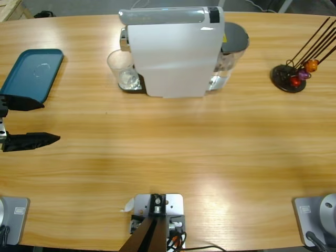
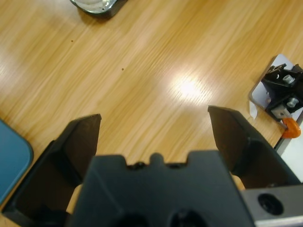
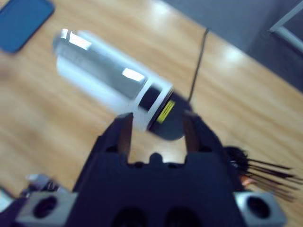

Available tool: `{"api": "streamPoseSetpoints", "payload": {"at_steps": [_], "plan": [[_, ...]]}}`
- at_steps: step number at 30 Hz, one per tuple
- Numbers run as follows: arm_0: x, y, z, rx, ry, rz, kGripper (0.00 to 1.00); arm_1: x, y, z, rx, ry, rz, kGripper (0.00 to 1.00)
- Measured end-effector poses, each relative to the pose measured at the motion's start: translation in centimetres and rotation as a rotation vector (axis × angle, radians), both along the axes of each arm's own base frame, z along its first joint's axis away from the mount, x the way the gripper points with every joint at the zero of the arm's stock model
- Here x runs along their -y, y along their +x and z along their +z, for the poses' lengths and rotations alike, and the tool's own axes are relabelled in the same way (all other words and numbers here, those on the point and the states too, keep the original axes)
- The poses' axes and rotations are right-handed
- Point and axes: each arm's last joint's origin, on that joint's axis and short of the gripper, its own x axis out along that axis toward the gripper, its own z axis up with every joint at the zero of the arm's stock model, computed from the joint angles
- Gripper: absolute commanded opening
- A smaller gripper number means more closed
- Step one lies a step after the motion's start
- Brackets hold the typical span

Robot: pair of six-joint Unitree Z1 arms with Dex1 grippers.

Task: Pour coffee

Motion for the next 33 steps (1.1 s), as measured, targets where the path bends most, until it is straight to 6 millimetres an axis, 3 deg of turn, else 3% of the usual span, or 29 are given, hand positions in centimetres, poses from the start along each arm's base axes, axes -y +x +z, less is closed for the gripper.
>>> {"api": "streamPoseSetpoints", "payload": {"at_steps": [6, 15, 27, 33], "plan": [[0.3, -0.2, 0.0, 0.003, -0.002, -0.025, 1.0, 3.3, -5.0, -6.3, -0.048, 0.092, 0.097, 1.0], [0.3, -0.4, -0.8, -0.025, -0.016, 0.011, 1.0, 3.8, -5.6, -13.8, -0.074, 0.076, 0.099, 1.0], [-0.3, -1.0, -1.0, -0.018, -0.038, 0.054, 1.0, 4.4, -6.4, -14.6, -0.07, 0.091, 0.108, 1.0], [-0.4, -1.0, -0.9, 0.0, -0.026, 0.062, 1.0, 5.6, -7.7, -14.7, -0.052, 0.092, 0.099, 1.0]]}}
